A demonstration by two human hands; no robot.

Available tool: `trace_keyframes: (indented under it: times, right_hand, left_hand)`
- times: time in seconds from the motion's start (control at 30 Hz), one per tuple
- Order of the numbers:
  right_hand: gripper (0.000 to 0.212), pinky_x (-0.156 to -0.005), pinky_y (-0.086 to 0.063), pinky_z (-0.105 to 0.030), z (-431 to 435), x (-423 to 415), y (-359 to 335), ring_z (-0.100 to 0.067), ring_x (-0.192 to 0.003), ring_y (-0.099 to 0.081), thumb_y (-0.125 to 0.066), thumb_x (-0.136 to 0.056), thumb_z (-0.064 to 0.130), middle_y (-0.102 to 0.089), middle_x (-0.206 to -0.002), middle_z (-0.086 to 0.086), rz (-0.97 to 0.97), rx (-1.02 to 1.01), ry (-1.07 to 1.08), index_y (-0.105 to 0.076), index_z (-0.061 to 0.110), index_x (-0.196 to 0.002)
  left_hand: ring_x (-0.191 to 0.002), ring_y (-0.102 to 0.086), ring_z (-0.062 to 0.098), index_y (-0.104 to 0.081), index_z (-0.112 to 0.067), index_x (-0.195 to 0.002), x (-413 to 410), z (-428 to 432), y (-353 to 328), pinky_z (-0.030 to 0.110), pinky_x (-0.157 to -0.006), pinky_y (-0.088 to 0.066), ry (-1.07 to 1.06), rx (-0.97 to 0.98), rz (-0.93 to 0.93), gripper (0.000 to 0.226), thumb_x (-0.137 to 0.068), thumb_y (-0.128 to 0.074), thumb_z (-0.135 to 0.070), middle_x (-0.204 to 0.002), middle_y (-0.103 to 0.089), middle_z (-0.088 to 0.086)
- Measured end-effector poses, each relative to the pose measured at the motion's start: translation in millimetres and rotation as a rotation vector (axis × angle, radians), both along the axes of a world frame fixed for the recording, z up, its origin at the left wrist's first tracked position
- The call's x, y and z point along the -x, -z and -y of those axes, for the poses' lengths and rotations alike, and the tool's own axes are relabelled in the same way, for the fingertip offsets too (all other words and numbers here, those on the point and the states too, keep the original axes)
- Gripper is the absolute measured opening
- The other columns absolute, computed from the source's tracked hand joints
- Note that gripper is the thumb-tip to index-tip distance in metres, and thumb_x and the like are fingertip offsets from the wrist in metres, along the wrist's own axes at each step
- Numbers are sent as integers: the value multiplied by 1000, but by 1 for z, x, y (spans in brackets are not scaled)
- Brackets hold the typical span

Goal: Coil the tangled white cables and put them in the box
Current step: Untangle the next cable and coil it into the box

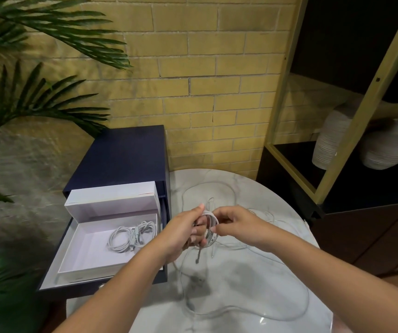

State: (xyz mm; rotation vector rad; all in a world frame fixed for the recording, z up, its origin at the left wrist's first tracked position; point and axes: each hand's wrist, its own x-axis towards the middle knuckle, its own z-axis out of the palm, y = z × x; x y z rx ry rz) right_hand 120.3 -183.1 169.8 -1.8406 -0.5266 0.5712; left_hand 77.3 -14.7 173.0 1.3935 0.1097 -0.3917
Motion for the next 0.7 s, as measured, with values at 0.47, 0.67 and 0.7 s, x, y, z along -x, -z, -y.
trace_keyframes:
  times: [0.47, 0.67, 0.7]
  right_hand:
    - [36, -107, -38, -47, -14, -1, 5, -26, -103, -62, -54, -71, 7, -67, -101, -12, -331, -113, -47, -61, -1, -105]
    - [39, -101, -42, -43, -16, 1, 4, -29, -103, -64, -55, -72, 9, -68, -100, -11, -294, -129, -19, -59, -2, -109]
    - [36, -100, -43, -43, -16, 1, 4, -32, -103, -63, -56, -75, 9, -67, -101, -12, -258, -110, -16, -59, -3, -109]
  left_hand:
    - [-55, -49, 9, -49, -20, -64, 3, -3, 8, 28, -61, -47, -99, -480, 347, 42, -99, -44, -41, -60, -47, -6]
    - [-53, -52, 5, -54, -19, -68, 2, 1, 5, 25, -58, -48, -135, -478, 382, 39, -100, -43, -37, -57, -50, -11]
    - [-58, -54, 10, -56, -17, -71, 1, 0, 6, 30, -61, -49, -135, -462, 368, 38, -100, -43, -38, -62, -53, -6]
